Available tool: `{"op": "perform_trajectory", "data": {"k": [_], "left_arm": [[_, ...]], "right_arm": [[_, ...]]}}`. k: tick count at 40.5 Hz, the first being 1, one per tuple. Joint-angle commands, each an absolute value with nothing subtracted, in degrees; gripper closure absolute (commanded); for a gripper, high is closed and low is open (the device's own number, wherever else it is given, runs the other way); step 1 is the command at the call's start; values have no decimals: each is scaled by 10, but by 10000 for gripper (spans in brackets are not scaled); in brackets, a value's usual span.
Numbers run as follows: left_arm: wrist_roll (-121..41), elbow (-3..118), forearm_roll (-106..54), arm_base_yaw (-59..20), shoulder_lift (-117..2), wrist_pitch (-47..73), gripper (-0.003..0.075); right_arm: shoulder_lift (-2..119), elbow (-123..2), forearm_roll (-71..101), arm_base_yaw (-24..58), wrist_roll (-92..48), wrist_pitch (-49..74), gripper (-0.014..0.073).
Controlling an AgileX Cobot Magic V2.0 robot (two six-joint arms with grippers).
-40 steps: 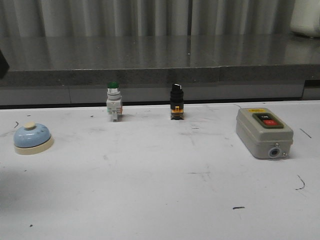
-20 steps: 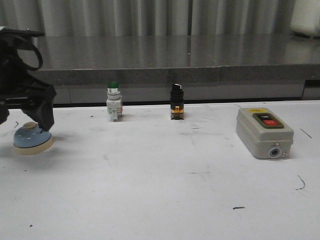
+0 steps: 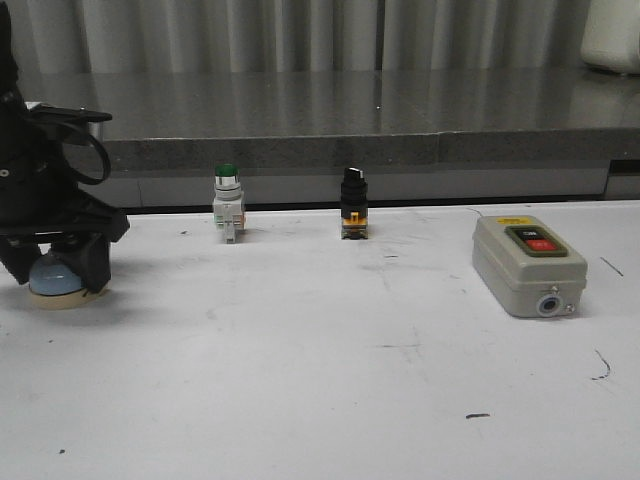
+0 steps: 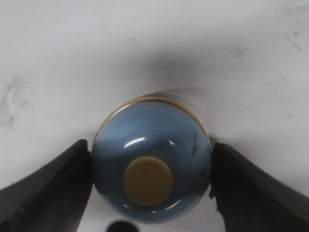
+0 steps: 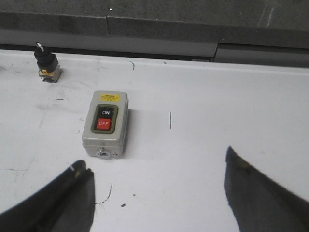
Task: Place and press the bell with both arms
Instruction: 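Lower the left gripper over the blue bell and grasp its sides, then lift the bell and carry it toward the table centre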
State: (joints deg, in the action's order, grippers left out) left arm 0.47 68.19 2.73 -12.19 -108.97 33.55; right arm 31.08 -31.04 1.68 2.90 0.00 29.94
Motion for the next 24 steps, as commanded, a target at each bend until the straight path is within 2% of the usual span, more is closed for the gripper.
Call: {"op": "perform_trajectory", "data": {"k": [1,12,24], "left_arm": [[6,698,23,-123,-1064,317,352],[6,704,0,-141,-1026,345,351],[6,738,0,-247,-994,350,351]], "right_arm": [[316,-330,12,25,-8,256,22],[316,-330,12,25,-8,256,22],[316,-330,12,25,-8,256,22]]}}
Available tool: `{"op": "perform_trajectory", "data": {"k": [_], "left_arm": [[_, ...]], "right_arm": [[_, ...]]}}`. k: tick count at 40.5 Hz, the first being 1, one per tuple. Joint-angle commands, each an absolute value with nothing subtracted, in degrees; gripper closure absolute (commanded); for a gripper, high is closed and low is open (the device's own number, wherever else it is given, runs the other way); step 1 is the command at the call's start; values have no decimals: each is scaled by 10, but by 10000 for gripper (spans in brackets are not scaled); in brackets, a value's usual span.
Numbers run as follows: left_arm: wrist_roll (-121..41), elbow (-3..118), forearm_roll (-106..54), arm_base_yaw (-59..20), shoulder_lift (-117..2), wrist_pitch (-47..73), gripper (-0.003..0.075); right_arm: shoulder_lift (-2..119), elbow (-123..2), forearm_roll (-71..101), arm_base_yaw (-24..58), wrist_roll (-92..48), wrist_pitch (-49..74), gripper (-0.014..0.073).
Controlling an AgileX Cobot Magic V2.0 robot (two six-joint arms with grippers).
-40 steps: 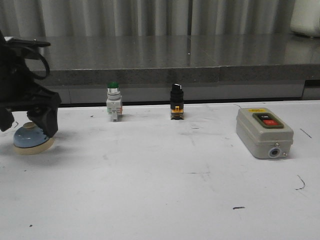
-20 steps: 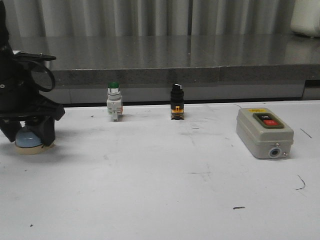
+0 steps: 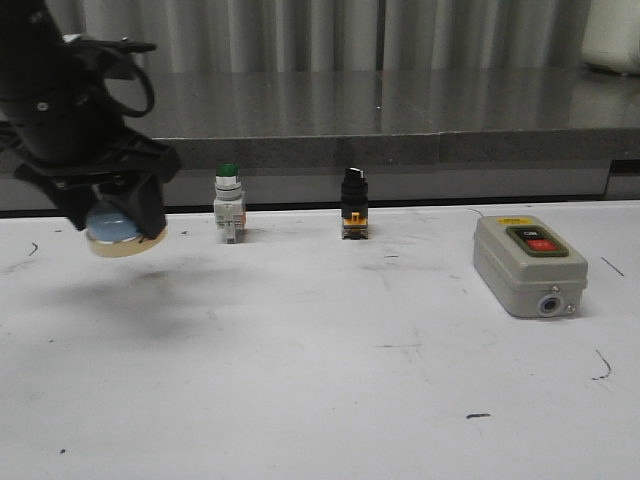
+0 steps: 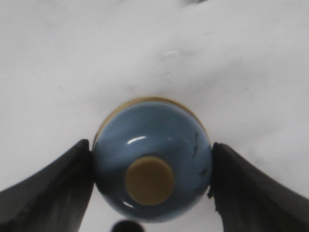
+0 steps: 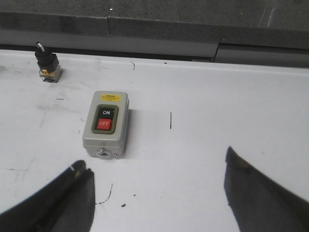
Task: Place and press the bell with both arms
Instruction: 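Lift the bell and carry it toward the table centre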
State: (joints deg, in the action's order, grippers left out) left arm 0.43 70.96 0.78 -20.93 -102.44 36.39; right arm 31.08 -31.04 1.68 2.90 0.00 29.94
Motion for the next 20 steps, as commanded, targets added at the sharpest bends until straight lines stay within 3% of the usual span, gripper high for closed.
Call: {"op": "perform_trajectory", "data": {"k": [1,20], "left_arm": [[6,741,0,-257,-996,350,351],[6,859,0,-389,-1120,349,351]], "right_arm": [[316,-330,12,25,-8,256,22],[316,-330,12,25,-8,256,22]]}}
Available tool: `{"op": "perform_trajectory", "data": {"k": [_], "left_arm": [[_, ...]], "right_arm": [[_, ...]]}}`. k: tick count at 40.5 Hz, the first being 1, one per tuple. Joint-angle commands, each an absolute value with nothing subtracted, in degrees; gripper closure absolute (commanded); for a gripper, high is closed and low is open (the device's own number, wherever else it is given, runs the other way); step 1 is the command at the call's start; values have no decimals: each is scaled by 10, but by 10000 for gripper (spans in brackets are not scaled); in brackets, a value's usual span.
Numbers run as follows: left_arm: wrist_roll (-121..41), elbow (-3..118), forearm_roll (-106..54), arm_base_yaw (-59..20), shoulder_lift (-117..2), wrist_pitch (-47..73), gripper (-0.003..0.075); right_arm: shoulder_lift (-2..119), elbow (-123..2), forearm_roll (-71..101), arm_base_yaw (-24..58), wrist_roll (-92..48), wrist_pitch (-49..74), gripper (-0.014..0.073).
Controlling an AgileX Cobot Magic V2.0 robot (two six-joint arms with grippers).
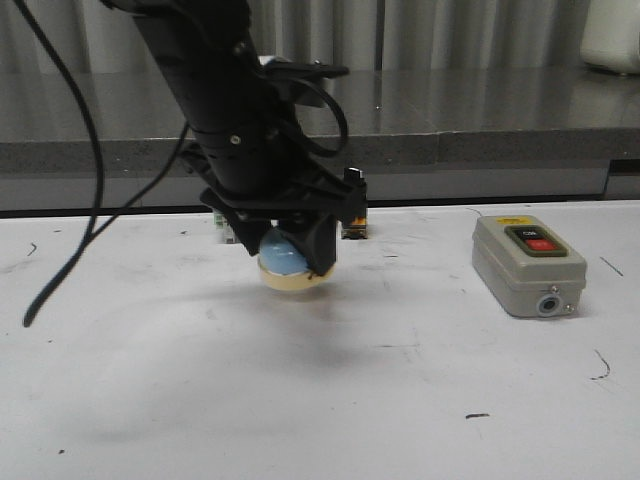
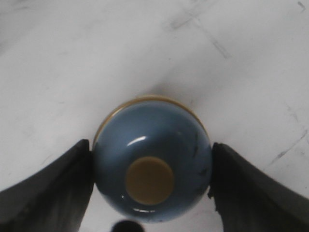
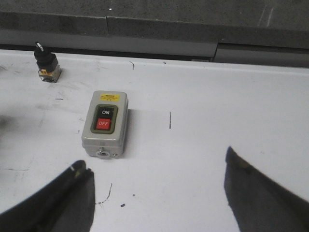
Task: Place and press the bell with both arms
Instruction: 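Lift the bell and carry it toward the table centre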
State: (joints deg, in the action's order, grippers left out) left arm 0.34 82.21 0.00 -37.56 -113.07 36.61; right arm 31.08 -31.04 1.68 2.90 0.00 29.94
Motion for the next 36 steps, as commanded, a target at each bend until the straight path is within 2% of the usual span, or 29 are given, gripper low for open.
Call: {"op": "perform_trajectory", "data": {"k": [1,11,19,22,30,36], "left_arm": [[6,867,0,-393,-1128,351,351],[6,910,-3,-403,-1170,359,337],[6,924,-5,-403,-1185,377,189],[6,927,-12,-403,-1185,377,155],[6,938,-22,-403,-1168,384,152],[6,929,-23,-400,-1112,409,155]], "right_arm": [[316,-330,12,25,-8,256,22],[316,-330,12,25,-8,256,22],[316,-330,12,25,-8,256,22],[316,-330,12,25,-8,256,22],[316,-330,12,25,-8,256,22],[316,-330,12,25,-8,256,22]]}}
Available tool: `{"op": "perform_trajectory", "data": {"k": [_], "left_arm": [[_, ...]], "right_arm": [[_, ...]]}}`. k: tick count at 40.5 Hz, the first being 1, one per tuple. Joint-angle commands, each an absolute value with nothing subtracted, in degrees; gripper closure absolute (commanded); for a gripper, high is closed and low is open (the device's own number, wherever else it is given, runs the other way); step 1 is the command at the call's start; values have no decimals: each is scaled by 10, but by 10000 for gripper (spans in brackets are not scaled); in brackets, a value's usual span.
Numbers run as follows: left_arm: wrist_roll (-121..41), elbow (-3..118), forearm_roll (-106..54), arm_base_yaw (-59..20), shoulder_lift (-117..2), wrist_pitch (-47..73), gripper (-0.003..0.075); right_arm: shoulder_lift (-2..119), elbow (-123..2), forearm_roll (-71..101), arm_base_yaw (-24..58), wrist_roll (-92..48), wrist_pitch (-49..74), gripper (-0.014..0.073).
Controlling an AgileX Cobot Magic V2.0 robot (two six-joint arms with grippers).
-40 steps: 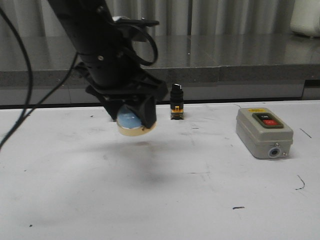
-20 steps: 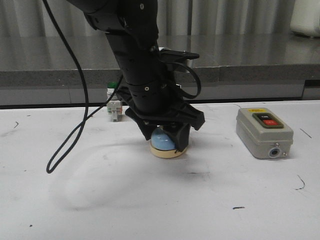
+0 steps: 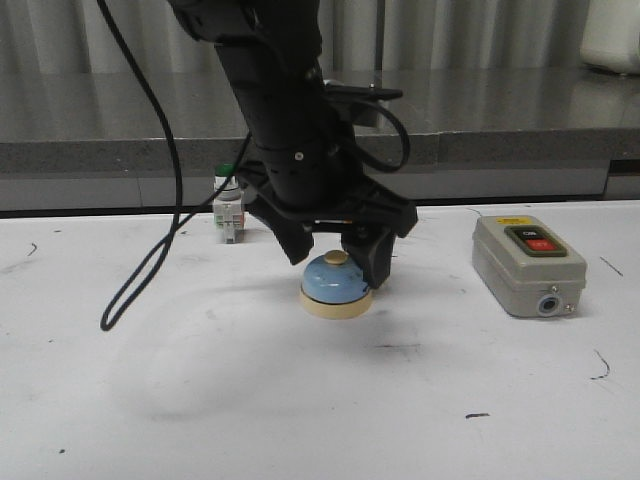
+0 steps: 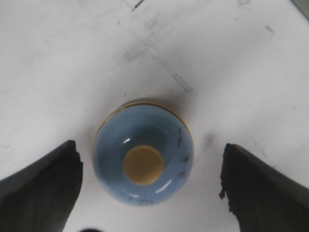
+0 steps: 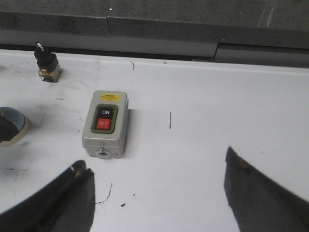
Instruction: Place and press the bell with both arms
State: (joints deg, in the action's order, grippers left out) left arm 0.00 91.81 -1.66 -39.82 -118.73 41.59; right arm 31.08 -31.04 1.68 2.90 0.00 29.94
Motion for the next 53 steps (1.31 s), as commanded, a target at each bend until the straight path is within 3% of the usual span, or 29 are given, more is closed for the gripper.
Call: {"op": "perform_trajectory", "data": {"k": [1,36,53], "left_arm": [[6,921,-23,-398,-1093,409,155],[21,509,-24,-273,-485,349,155],[40,457,-25,-271,-382,364,155]], "right_arm": [[316,-330,12,25,-8,256,22],[316,-330,12,25,-8,256,22],[316,-330,12,25,-7,256,22]]}}
